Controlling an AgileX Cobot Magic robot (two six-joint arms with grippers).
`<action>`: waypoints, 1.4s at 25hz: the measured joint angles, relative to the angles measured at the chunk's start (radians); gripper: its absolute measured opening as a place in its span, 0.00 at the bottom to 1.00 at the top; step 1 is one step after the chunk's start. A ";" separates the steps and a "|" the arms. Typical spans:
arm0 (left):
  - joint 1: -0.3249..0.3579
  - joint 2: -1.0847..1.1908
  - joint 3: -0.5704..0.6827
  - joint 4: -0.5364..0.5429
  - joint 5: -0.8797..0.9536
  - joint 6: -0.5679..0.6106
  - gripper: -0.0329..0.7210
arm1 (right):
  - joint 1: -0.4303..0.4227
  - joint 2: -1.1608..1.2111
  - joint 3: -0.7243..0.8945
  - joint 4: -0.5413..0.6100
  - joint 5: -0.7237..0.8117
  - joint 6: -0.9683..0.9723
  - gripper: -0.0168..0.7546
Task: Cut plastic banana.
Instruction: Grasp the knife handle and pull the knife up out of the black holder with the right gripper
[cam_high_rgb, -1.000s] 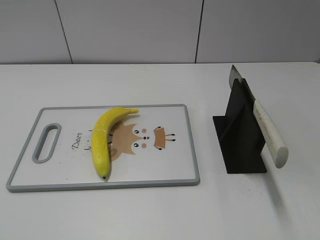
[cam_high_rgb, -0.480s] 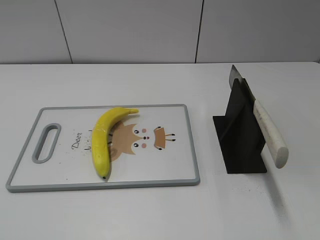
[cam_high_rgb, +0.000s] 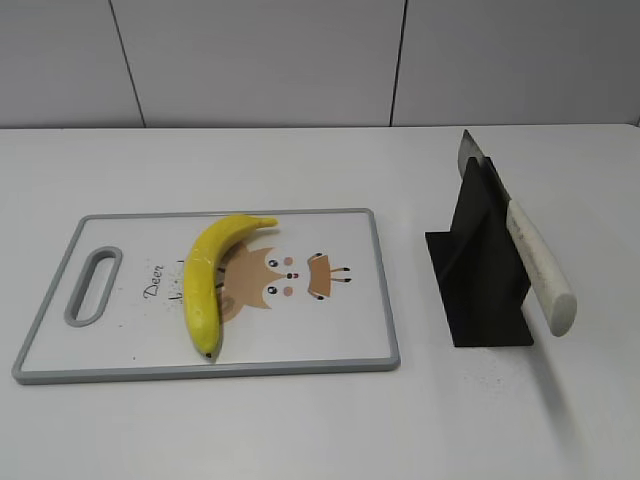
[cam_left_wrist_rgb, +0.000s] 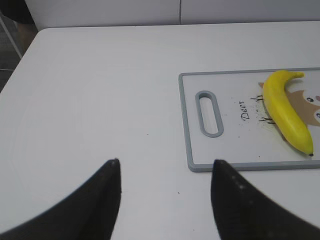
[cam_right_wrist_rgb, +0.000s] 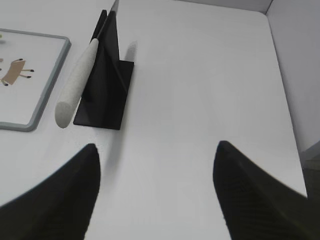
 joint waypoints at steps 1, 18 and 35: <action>0.000 0.000 0.000 -0.005 0.000 0.007 0.79 | 0.000 0.046 -0.026 0.004 0.009 0.000 0.74; 0.000 0.000 0.000 -0.069 0.000 0.097 0.84 | 0.098 0.641 -0.353 0.097 0.115 0.106 0.74; 0.000 0.000 0.000 -0.069 0.000 0.097 0.83 | 0.319 1.271 -0.582 0.033 0.167 0.284 0.74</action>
